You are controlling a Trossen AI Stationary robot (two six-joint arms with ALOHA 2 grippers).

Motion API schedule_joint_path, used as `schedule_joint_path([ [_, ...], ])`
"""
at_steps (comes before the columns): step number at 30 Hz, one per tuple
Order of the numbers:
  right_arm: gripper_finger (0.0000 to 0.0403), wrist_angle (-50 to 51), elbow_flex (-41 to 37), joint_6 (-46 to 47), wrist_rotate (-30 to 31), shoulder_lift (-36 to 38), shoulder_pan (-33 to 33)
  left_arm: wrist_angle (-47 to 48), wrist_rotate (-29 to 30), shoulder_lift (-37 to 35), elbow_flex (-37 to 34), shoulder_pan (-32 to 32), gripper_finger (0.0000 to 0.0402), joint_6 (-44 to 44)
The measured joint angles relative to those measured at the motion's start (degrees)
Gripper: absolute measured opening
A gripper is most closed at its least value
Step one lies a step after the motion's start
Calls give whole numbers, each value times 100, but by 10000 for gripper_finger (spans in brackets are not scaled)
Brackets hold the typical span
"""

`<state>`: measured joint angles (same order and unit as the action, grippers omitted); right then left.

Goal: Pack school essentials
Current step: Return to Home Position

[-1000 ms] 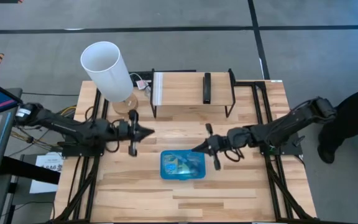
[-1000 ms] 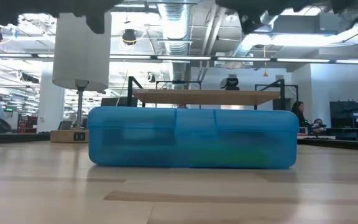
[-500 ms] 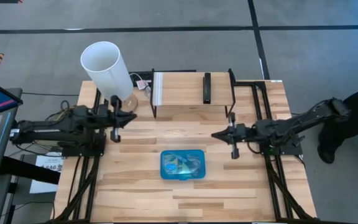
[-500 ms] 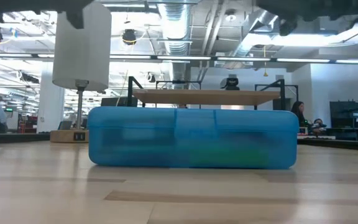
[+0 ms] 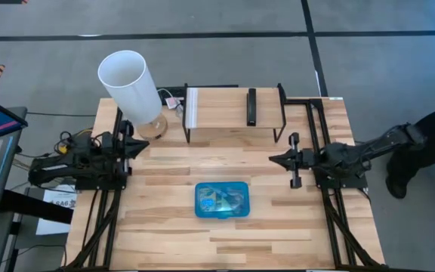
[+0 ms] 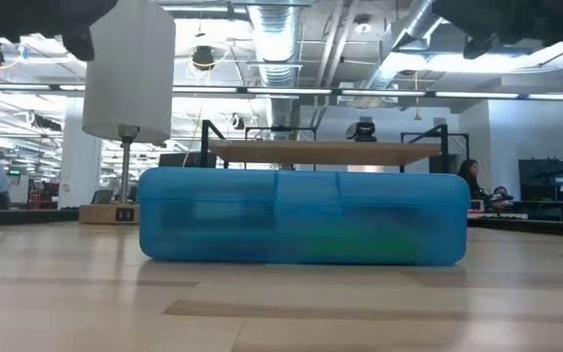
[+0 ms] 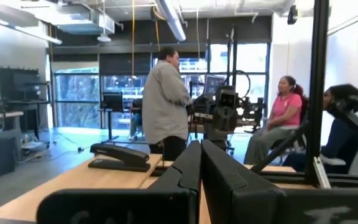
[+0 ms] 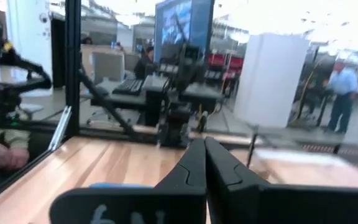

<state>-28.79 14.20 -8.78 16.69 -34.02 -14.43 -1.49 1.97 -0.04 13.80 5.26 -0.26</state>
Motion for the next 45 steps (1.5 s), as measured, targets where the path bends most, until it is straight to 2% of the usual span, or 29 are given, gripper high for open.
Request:
schedule_joint_path([
  [4,8,196,-69,-316,2,563,131,34,-187,93,-100,0,0,-33],
  [7,8,743,-66,-329,2,961,300,307,-203,170,-115,-2,0,3],
  [16,8,2505,-66,467,0,1685,725,524,-436,21,-594,-2,0,-145],
  [34,8,3396,-66,832,-4,1685,747,536,-667,25,-664,-3,0,-303],
  [45,8,3528,-64,1093,1,1683,747,819,-828,25,-664,-2,0,-342],
])
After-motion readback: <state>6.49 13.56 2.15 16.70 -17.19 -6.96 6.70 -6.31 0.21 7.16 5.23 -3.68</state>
